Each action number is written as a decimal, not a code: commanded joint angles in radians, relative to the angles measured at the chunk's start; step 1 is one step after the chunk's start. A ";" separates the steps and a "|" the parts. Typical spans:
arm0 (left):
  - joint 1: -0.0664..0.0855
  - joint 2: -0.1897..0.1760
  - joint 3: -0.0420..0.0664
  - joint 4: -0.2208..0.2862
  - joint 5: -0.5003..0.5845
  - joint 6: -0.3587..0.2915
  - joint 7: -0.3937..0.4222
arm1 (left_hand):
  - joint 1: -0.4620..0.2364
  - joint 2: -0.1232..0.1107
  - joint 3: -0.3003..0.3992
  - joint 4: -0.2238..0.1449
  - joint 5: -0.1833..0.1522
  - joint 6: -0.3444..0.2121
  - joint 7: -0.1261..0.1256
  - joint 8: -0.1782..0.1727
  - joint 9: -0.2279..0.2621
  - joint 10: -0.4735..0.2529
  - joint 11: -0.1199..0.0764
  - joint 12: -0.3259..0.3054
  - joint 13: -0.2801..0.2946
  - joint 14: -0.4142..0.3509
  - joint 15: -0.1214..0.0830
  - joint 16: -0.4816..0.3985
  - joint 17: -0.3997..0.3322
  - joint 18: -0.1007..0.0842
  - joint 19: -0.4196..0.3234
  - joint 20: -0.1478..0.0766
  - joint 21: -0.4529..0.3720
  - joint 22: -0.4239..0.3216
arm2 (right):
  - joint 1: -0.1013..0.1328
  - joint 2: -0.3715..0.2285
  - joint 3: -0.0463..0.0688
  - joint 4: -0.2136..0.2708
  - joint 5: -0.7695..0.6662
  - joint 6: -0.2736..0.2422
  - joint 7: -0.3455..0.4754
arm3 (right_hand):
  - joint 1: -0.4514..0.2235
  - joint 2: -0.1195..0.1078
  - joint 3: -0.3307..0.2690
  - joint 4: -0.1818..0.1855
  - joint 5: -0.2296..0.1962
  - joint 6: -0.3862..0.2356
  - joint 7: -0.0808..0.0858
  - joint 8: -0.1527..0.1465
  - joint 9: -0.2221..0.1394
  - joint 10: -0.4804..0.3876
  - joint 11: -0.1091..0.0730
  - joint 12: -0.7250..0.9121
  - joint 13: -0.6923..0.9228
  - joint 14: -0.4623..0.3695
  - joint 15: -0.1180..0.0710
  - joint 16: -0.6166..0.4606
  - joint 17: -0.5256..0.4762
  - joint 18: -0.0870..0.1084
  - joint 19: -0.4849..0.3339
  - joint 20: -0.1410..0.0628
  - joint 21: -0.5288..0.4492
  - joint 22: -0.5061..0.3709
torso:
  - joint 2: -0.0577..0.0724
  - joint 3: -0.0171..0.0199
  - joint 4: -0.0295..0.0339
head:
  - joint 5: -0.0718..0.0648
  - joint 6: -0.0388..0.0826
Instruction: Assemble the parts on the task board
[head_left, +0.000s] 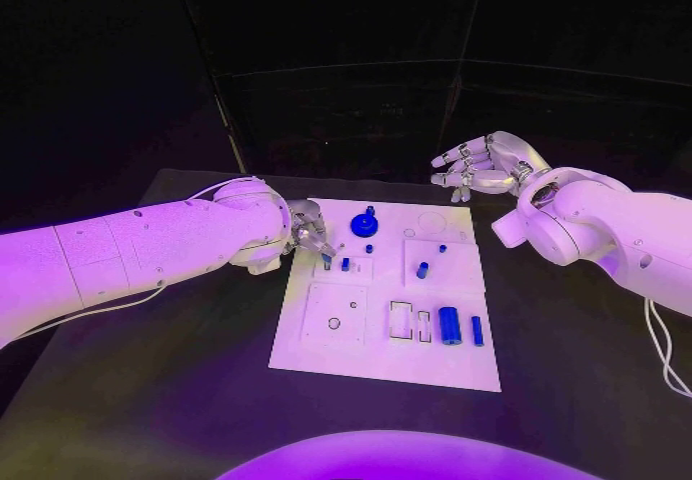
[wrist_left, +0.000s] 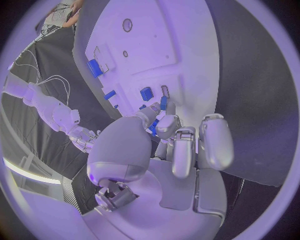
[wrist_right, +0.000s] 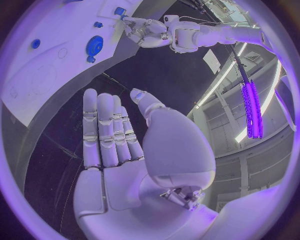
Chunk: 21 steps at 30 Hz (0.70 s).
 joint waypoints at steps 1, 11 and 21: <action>0.000 0.001 0.000 0.001 -0.019 0.031 0.003 | -0.001 0.011 0.099 -0.090 0.001 0.003 -0.008 0.007 0.105 0.004 0.000 0.002 -0.001 0.106 -0.006 0.003 0.263 -0.011 0.007 -0.003 0.004 0.001 | 0.002 0.000 0.001 0.000 -0.001 0.005 0.007 | -0.001 0.010 0.001 0.007 0.006 -0.005 0.000 0.004 0.001 -0.003 -0.001 -0.003 -0.001 -0.007 -0.001 0.003 -0.002 0.004 0.000 0.000 -0.005 -0.001 | 0.000 -0.0001 -0.0005 | 0.000 0.000; -0.001 -0.002 0.000 0.009 -0.029 0.063 0.000 | -0.002 0.010 0.101 -0.091 0.001 0.002 -0.007 0.007 0.105 0.003 -0.001 0.001 -0.003 0.106 -0.006 0.003 0.263 -0.011 0.007 -0.003 0.004 0.000 | 0.002 -0.001 0.001 0.001 -0.001 0.005 0.006 | -0.001 0.010 0.001 0.007 0.006 -0.005 0.000 0.004 0.001 -0.003 -0.001 -0.003 -0.001 -0.007 -0.001 0.003 -0.002 0.004 0.000 0.000 -0.005 -0.001 | 0.000 -0.0005 0.0005 | -0.001 -0.006; -0.002 -0.008 0.000 0.011 -0.036 0.085 -0.002 | -0.003 0.009 0.104 -0.092 0.001 0.003 -0.007 0.008 0.106 0.004 -0.001 0.002 -0.002 0.106 -0.006 0.003 0.263 -0.011 0.007 -0.003 0.004 0.000 | 0.002 -0.001 0.001 0.000 -0.001 0.005 0.007 | -0.001 0.010 0.001 0.007 0.006 -0.005 0.000 0.004 0.001 -0.003 -0.001 -0.003 -0.001 -0.007 -0.001 0.003 -0.002 0.004 0.000 0.000 -0.005 -0.001 | 0.000 -0.0002 0.0001 | 0.002 -0.007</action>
